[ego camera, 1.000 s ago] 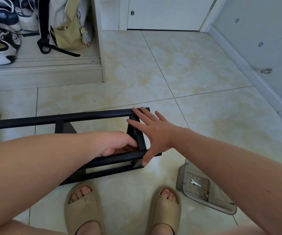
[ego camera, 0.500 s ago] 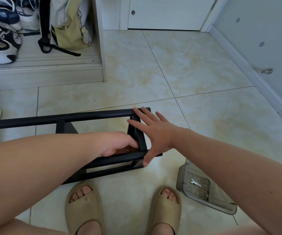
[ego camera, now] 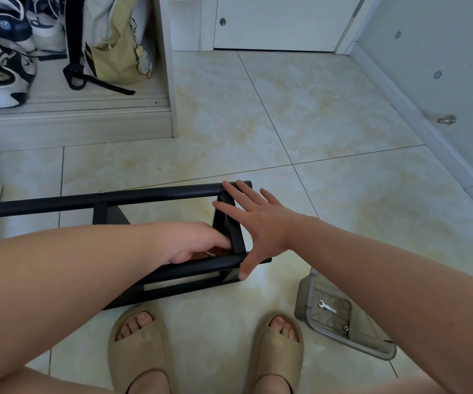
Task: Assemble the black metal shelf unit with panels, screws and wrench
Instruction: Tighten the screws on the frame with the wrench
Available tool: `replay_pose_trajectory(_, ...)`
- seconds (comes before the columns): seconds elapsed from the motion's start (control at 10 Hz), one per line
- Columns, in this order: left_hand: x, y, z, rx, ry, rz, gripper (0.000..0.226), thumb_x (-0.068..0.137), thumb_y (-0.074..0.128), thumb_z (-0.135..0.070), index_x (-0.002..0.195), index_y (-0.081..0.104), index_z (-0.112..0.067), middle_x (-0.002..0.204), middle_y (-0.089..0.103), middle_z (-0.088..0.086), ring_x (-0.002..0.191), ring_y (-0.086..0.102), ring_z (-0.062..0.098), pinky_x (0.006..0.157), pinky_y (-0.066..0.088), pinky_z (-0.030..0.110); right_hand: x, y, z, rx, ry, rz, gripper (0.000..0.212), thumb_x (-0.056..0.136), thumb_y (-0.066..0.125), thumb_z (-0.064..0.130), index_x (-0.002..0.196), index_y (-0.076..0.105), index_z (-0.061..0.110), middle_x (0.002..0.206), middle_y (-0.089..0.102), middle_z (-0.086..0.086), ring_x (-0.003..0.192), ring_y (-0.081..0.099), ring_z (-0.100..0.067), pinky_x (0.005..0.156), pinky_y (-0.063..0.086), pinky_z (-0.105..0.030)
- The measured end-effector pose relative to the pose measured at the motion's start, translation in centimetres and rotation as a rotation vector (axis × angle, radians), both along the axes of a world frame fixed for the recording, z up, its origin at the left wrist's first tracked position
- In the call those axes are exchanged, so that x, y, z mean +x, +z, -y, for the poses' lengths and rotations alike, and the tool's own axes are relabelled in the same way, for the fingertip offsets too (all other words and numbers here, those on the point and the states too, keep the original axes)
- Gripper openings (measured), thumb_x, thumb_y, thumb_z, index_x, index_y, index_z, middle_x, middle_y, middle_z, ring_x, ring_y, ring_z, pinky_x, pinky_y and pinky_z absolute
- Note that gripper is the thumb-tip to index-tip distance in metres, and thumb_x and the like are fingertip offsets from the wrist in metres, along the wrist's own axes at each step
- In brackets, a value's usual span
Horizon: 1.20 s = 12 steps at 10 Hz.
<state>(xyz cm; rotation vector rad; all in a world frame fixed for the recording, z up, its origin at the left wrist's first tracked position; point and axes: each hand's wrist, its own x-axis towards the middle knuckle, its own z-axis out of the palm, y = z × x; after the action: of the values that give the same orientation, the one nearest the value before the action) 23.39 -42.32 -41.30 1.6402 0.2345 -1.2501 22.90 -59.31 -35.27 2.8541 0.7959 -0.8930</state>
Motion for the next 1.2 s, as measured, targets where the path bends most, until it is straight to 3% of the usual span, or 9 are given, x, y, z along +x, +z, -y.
replay_pose_trajectory(0.1, 0.00, -0.04, 0.18, 0.002, -0.023, 0.047, 0.019, 0.089, 0.070, -0.013, 0.107, 0.072, -0.012, 0.095, 0.077, 0.005, 0.079, 0.073, 0.014, 0.066, 0.055, 0.022, -0.02, 0.02, -0.05, 0.000, -0.001, -0.002, 0.146, 0.053, 0.079, 0.081, 0.159, -0.011, 0.038, 0.160, -0.039, 0.007, 0.148, -0.036, -0.017, 0.124, -0.009, -0.055)
replay_pose_trajectory(0.3, 0.08, -0.43, -0.31, -0.032, 0.008, -0.015, 0.025, 0.090, 0.061, -0.001, 0.112, 0.072, -0.004, 0.112, 0.073, 0.016, 0.107, 0.069, 0.032, 0.099, 0.053, 0.040, 0.04, 0.10, -0.06, -0.003, -0.003, -0.002, 0.147, 0.052, 0.079, 0.081, 0.159, -0.011, 0.038, 0.160, -0.039, 0.008, 0.147, -0.036, -0.016, 0.124, -0.009, -0.055)
replay_pose_trajectory(0.4, 0.00, -0.28, -0.24, -0.028, 0.015, -0.050, 0.025, 0.090, 0.061, -0.007, 0.112, 0.071, -0.003, 0.100, 0.075, 0.015, 0.087, 0.071, 0.031, 0.085, 0.057, 0.038, -0.02, 0.11, -0.05, 0.002, -0.005, -0.003, 0.146, 0.052, 0.080, 0.080, 0.159, -0.010, 0.039, 0.159, -0.039, 0.009, 0.148, -0.035, -0.016, 0.124, -0.009, -0.055)
replay_pose_trajectory(0.6, -0.09, 0.01, 0.08, -0.021, -0.039, 0.036, 0.026, 0.091, 0.068, -0.012, 0.117, 0.070, -0.012, 0.107, 0.076, 0.009, 0.089, 0.073, 0.018, 0.065, 0.058, 0.020, -0.01, 0.11, -0.09, -0.001, -0.005, -0.002, 0.146, 0.052, 0.080, 0.080, 0.159, -0.010, 0.038, 0.160, -0.039, 0.008, 0.148, -0.035, -0.016, 0.124, -0.009, -0.055)
replay_pose_trajectory(0.8, 0.06, -0.02, -0.32, -0.058, 0.003, -0.015, 0.021, 0.091, 0.058, 0.001, 0.105, 0.073, -0.007, 0.107, 0.074, 0.014, 0.105, 0.069, 0.031, 0.099, 0.052, 0.038, 0.09, 0.14, -0.07, -0.008, -0.007, -0.004, 0.147, 0.052, 0.080, 0.081, 0.159, -0.011, 0.038, 0.159, -0.039, 0.008, 0.148, -0.036, -0.016, 0.124, -0.009, -0.054)
replay_pose_trajectory(0.9, -0.02, 0.30, -0.24, -0.042, 0.004, -0.063, 0.018, 0.092, 0.058, -0.006, 0.104, 0.072, -0.007, 0.091, 0.073, 0.011, 0.084, 0.068, 0.029, 0.084, 0.056, 0.040, 0.02, 0.21, -0.11, -0.007, -0.007, -0.004, 0.146, 0.052, 0.080, 0.080, 0.159, -0.011, 0.038, 0.160, -0.039, 0.008, 0.148, -0.036, -0.016, 0.124, -0.009, -0.054)
replay_pose_trajectory(1.0, -0.11, 0.49, -0.04, -0.024, -0.026, -0.019, 0.021, 0.092, 0.065, -0.013, 0.113, 0.071, -0.011, 0.095, 0.075, 0.010, 0.081, 0.071, 0.024, 0.071, 0.057, 0.031, 0.00, 0.21, -0.11, -0.002, -0.008, -0.005, 0.146, 0.052, 0.080, 0.080, 0.159, -0.010, 0.038, 0.160, -0.039, 0.008, 0.148, -0.035, -0.016, 0.124, -0.009, -0.054)
replay_pose_trajectory(1.1, -0.01, 0.32, 0.11, -0.009, -0.036, 0.034, 0.025, 0.091, 0.067, -0.012, 0.116, 0.070, -0.013, 0.106, 0.076, 0.009, 0.098, 0.073, 0.023, 0.081, 0.059, 0.029, 0.03, 0.19, -0.12, -0.001, -0.011, -0.003, 0.146, 0.052, 0.081, 0.080, 0.160, -0.010, 0.038, 0.160, -0.038, 0.008, 0.148, -0.035, -0.016, 0.124, -0.009, -0.055)
replay_pose_trajectory(1.2, 0.14, 0.16, -0.12, -0.013, 0.007, 0.006, 0.022, 0.090, 0.063, -0.003, 0.110, 0.072, -0.006, 0.110, 0.074, 0.015, 0.106, 0.070, 0.029, 0.096, 0.055, 0.037, 0.05, 0.18, -0.13, -0.003, -0.011, -0.003, 0.146, 0.052, 0.080, 0.080, 0.160, -0.010, 0.038, 0.160, -0.039, 0.008, 0.148, -0.035, -0.016, 0.124, -0.009, -0.054)
